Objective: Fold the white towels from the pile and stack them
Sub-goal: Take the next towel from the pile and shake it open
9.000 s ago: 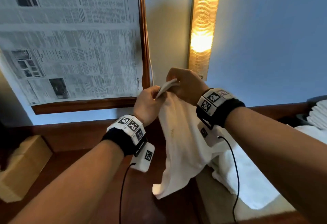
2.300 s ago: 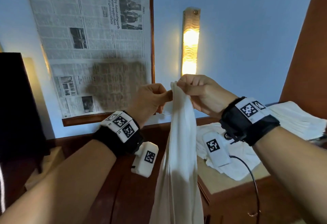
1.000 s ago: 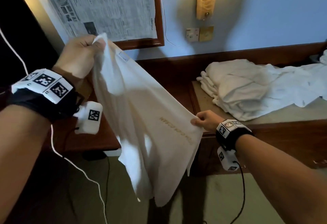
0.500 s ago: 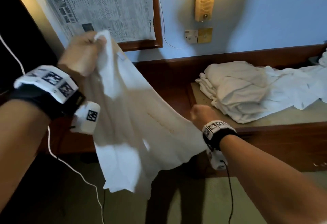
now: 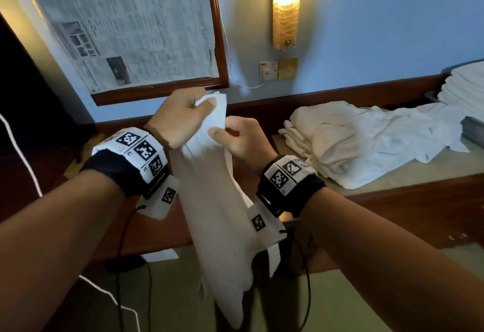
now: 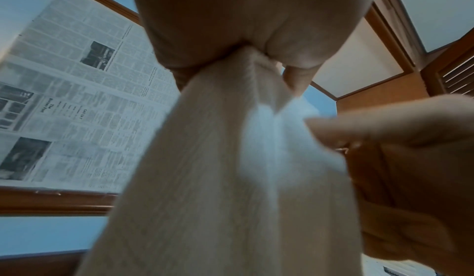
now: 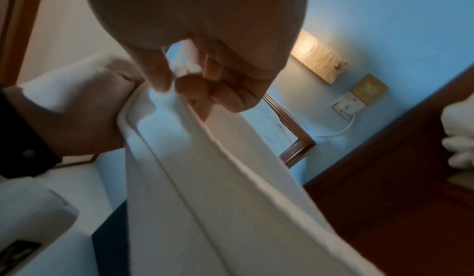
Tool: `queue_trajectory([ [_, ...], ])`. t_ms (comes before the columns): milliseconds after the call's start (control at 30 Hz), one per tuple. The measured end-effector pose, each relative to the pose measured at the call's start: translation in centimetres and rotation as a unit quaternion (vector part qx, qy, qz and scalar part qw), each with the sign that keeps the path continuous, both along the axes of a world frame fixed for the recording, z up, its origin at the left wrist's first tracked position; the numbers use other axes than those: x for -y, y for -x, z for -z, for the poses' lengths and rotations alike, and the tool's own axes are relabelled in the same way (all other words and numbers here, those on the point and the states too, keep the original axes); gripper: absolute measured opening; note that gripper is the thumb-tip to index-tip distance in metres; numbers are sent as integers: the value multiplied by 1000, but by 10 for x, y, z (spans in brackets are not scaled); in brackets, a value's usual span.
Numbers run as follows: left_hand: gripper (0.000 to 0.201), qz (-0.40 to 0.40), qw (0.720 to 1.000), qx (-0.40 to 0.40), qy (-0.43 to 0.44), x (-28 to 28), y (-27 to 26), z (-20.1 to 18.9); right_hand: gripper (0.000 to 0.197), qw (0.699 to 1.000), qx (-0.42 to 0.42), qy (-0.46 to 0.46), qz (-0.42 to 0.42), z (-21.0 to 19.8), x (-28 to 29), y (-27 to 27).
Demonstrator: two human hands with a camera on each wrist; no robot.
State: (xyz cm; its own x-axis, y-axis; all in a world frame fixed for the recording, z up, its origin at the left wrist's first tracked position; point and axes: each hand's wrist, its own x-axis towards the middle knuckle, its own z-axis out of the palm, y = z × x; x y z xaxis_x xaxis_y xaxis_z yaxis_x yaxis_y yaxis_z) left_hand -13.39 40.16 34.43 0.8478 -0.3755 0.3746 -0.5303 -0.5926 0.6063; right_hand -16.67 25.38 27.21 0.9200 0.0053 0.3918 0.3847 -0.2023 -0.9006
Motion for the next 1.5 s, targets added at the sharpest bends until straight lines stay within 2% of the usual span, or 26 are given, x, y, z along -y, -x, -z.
queue_trajectory([
  [67,40,-4,1000,-5,6,-3,-6,1,38,996,7,80,33,3,-2,-7],
  [100,39,-8,1000,-2,8,-5,-8,1,31,995,-7,91,33,6,-2,-9],
  [200,41,-26,999,20,18,-15,-17,-2,13,992,-87,81,-44,26,5,-1],
  [267,44,-27,999,36,28,-21,-25,-4,22,976,-171,81,-109,52,8,7],
  [333,44,-18,998,49,23,-26,-33,-4,30,962,-219,104,-123,82,6,10],
  [433,44,-13,998,56,30,-31,-42,-4,14,960,-229,150,-59,120,6,7],
  [567,46,-20,995,82,57,-46,-58,-7,11,955,-257,145,26,155,15,12],
  [667,45,-39,992,78,91,-63,-67,-9,11,942,-263,205,48,178,24,11],
  [767,48,-75,988,60,123,-83,-73,-12,13,908,-300,287,54,193,42,13],
  [900,54,-110,977,38,178,-113,-87,-18,18,856,-368,351,97,218,84,27],
  [967,59,-144,970,41,191,-130,-110,-14,20,834,-396,362,129,227,105,31],
  [1067,58,-135,968,61,205,-174,-174,4,22,788,-426,420,145,227,134,36],
  [1100,56,-128,969,52,204,-175,-177,6,24,773,-434,441,142,226,144,37],
  [1133,57,-112,973,29,200,-168,-172,12,26,758,-440,462,138,223,155,38],
  [1233,58,-113,978,-4,177,-114,-113,4,23,718,-438,525,128,213,177,28],
  [1267,54,-92,982,-1,166,-98,-100,5,21,718,-424,541,111,205,177,20],
  [1300,48,-68,987,1,145,-84,-90,7,19,731,-392,551,93,191,171,11],
  [1333,42,-40,992,-1,121,-68,-81,10,20,758,-340,550,78,173,160,1],
  [1367,38,-14,995,-4,100,-53,-74,14,23,805,-279,518,74,153,147,-8],
  [1433,32,46,998,-10,52,-21,-58,26,34,911,-166,371,64,108,116,-21],
  [1467,31,71,997,-13,28,-8,-52,32,39,949,-126,285,42,82,100,-26],
  [1500,29,89,996,-18,6,5,-45,36,43,972,-96,213,3,58,87,-29],
])
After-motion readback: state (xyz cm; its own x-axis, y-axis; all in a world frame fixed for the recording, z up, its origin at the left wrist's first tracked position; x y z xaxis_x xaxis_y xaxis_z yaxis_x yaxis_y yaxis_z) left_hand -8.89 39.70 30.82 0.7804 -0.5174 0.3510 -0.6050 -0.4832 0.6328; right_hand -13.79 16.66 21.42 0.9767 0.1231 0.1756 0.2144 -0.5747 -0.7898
